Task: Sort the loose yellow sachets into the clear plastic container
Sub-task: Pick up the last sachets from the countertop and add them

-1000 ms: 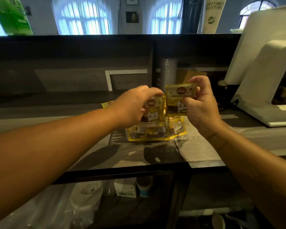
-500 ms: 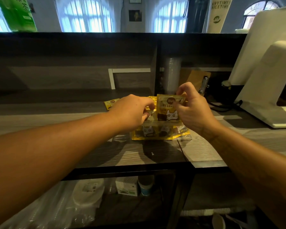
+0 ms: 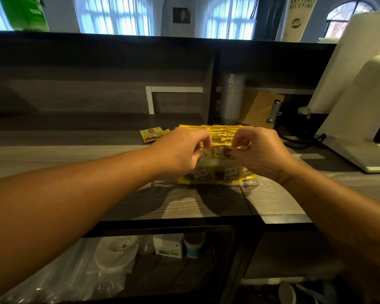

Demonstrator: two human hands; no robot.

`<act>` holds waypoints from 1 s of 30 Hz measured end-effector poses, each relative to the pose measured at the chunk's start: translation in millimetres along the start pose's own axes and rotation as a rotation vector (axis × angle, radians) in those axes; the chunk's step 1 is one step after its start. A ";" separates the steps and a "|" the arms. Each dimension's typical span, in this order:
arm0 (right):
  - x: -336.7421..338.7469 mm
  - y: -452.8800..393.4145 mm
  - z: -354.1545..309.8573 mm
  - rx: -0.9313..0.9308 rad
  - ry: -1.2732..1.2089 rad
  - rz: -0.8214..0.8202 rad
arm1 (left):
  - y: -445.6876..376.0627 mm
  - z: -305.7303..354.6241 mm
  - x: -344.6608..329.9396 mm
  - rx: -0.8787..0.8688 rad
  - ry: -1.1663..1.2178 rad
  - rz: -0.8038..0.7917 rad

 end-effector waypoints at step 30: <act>-61.5 -86.4 -118.4 0.195 0.267 -0.148 | -9.4 -186.2 -23.8 0.472 -0.092 -0.021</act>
Point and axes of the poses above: each hand's wrist, its own y-axis away from the middle knuckle, its own x-axis out of the back of the hand, z = x × y, the point moved 4 cm from there along -y, towards the middle knuckle, and after that the axes turned 2 degrees about -x, right-handed, at the moved point
